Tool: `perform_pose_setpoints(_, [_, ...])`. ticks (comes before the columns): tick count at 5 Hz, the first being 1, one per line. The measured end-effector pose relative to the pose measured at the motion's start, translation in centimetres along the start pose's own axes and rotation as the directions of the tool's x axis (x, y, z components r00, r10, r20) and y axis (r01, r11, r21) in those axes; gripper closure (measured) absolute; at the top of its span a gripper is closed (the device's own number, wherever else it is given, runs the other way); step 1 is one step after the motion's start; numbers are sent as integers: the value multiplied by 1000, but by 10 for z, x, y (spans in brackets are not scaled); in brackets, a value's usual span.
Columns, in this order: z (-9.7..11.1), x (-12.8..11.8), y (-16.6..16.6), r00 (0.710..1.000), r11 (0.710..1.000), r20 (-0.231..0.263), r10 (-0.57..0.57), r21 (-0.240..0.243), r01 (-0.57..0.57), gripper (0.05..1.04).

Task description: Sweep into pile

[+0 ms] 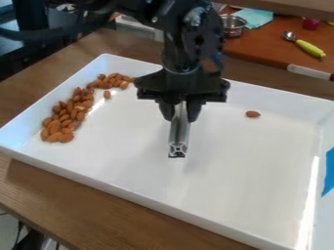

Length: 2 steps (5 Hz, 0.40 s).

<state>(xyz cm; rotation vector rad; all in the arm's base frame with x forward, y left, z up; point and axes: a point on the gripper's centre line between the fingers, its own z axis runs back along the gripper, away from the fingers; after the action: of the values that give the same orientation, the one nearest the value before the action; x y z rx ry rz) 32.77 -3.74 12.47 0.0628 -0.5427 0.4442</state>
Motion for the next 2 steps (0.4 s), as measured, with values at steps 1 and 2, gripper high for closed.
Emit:
perform_pose_setpoints(1, [6, -5, -21, 1000, 998, 7, -14, -60, 15, 746])
perform_pose_setpoints(2, [9, -6, -39, 999, 995, 45, -9, -95, 14, 746])
